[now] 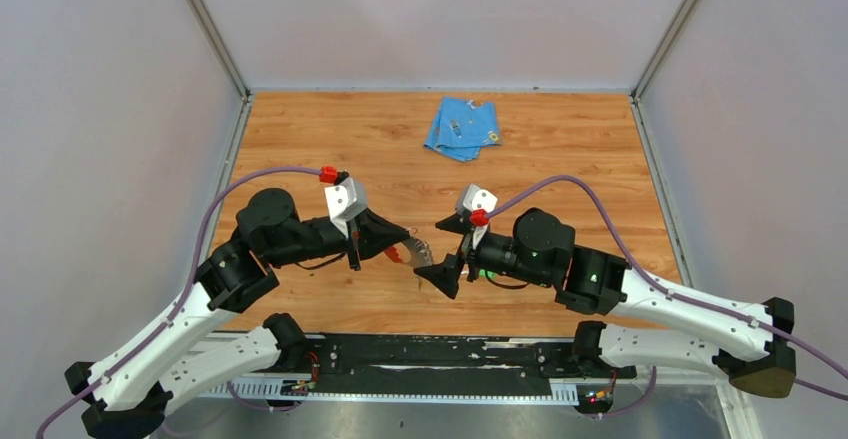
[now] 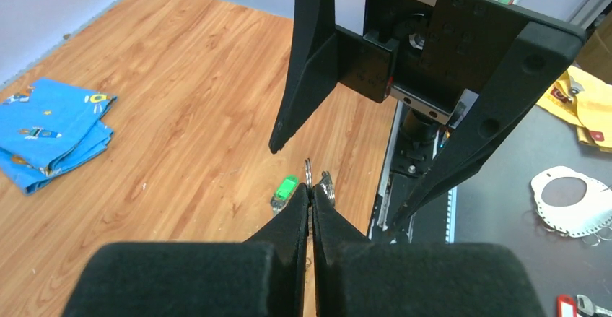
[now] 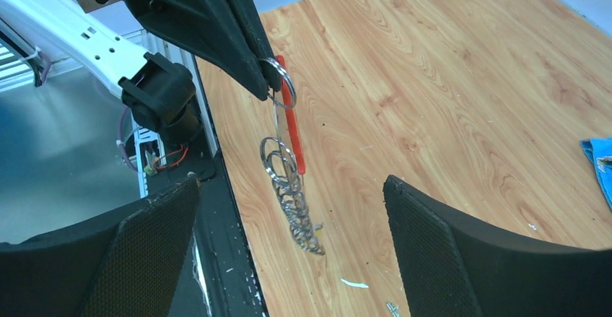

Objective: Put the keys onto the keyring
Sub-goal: Adjust the keyring.

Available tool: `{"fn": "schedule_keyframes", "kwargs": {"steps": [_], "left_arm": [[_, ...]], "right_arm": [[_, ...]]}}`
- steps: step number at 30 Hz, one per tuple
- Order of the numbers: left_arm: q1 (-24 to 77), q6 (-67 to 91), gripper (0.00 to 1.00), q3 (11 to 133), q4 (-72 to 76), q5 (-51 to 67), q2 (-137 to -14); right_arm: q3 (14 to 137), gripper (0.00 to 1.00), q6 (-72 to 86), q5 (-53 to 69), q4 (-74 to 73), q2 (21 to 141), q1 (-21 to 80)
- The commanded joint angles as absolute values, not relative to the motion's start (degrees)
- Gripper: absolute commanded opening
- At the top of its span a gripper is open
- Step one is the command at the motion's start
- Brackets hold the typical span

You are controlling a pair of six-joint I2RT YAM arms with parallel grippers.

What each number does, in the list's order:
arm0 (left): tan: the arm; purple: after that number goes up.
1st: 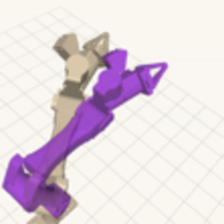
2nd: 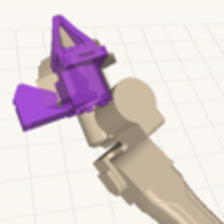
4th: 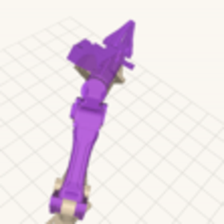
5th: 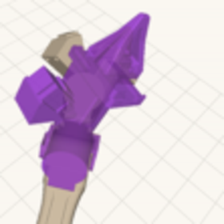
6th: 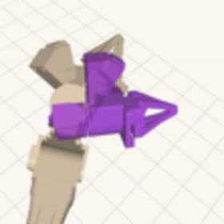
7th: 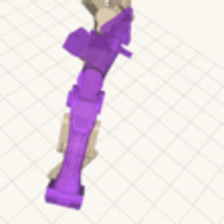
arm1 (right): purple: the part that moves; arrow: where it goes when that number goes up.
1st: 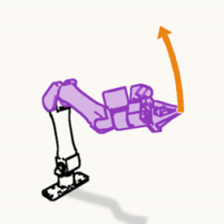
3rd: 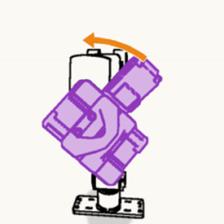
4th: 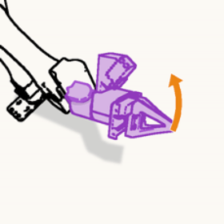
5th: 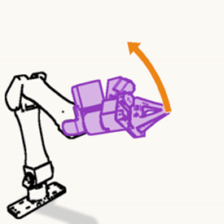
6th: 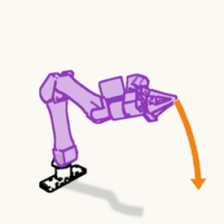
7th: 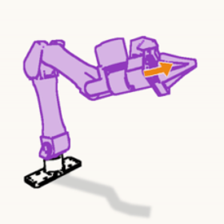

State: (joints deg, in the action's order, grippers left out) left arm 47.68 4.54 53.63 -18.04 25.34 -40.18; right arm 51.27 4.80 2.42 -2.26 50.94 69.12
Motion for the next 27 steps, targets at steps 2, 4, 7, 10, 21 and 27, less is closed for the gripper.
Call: {"fn": "schedule_keyframes", "kwargs": {"steps": [2, 4, 7, 10, 21, 27], "left_arm": [[47.37, 5.75, 0.00, 55.20, -15.71, 24.83, -39.60], [47.35, 6.08, 0.00, 55.11, -15.42, 24.59, -39.51], [47.29, 6.71, 0.00, 55.28, -15.00, 24.48, -39.48], [47.13, 7.15, 0.00, 55.58, -14.94, 24.09, -39.44], [46.85, 9.68, 0.00, 54.58, -14.88, 20.07, -39.38], [46.85, 10.89, 0.00, 52.86, -12.61, 20.53, -39.64]], "right_arm": [[48.14, 0.92, 4.14, 0.00, 6.42, 49.99, 68.99], [46.88, 0.88, 4.57, -2.20, 8.42, 50.20, 68.99], [46.66, 0.82, 4.30, -2.98, 9.31, 51.80, 68.99], [46.67, 0.74, 4.19, -3.35, 9.31, 52.91, 69.04], [48.16, 0.00, 2.96, -6.01, 8.29, 51.19, 70.10], [48.43, 0.00, 3.73, -1.53, 8.43, 51.67, 70.66]]}}
